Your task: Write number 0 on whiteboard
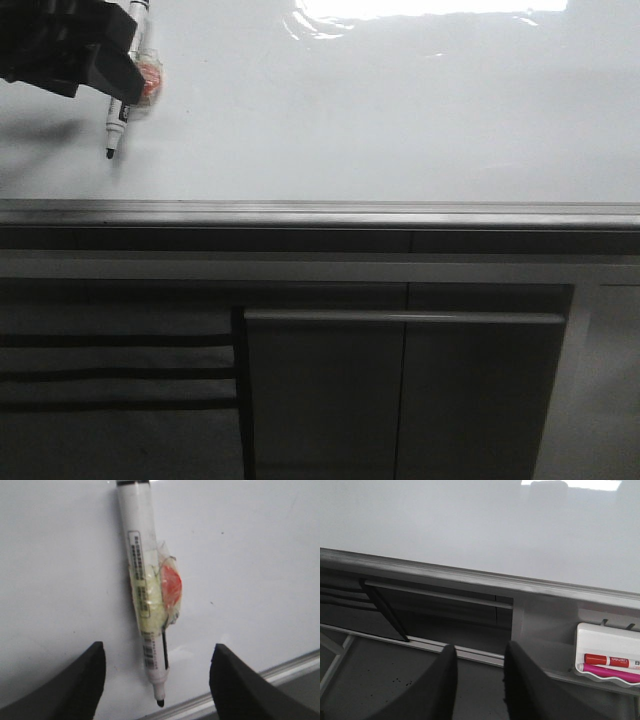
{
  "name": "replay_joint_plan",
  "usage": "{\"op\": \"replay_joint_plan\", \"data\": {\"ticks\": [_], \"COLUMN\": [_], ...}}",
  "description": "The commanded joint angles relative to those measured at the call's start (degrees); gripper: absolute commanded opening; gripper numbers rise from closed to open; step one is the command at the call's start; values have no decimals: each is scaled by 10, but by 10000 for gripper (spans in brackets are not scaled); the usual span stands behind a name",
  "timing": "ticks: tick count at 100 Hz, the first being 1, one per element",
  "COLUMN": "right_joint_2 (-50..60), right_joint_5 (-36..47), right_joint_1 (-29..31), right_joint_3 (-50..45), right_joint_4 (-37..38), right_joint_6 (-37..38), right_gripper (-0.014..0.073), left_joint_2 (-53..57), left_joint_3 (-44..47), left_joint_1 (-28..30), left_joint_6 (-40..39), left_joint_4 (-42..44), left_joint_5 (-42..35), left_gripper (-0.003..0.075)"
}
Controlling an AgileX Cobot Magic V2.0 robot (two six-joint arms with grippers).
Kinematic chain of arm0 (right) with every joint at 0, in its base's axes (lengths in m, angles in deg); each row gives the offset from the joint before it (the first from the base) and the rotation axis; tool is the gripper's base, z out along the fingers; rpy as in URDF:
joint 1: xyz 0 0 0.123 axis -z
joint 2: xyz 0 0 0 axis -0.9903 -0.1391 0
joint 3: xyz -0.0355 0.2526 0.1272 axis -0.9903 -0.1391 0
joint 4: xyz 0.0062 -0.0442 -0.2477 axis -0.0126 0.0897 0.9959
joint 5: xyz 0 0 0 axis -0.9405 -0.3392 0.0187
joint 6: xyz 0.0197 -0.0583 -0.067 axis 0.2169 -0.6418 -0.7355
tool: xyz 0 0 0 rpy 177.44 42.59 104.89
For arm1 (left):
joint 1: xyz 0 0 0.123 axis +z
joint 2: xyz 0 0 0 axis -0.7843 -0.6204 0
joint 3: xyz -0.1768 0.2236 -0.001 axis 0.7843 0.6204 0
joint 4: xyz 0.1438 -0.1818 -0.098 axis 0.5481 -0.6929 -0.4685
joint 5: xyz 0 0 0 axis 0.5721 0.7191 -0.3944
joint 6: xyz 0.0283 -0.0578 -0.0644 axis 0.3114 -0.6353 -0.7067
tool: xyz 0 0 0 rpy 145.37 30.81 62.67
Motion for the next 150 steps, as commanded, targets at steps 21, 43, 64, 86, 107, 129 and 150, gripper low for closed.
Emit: {"op": "replay_joint_plan", "data": {"ticks": [21,43,64,86,107,129,150], "right_joint_2": [-6,-6,-6,-10,-77,-191,-283], "right_joint_5": [30,32,33,0,-78,-200,-209], "right_joint_1": [3,3,3,3,2,-17,-118], "right_joint_3": [20,20,20,29,65,133,203], "right_joint_4": [-11,-11,-11,-23,-168,-261,-225], "right_joint_6": [-7,-7,-7,-29,-202,-342,-395], "right_gripper": [200,200,200,200,200,201,292], "left_joint_2": [-40,-48,-48,-14,54,71,70], "left_joint_3": [-66,-67,-67,-67,-67,-68,-106], "left_joint_1": [14,21,21,17,-54,-172,-277], "left_joint_6": [-5,-5,-5,5,126,209,263], "left_joint_4": [7,9,12,66,69,69,34], "left_joint_5": [-25,-14,-5,85,253,344,393], "left_gripper": [419,341,152,22,-13,-13,-12]}}
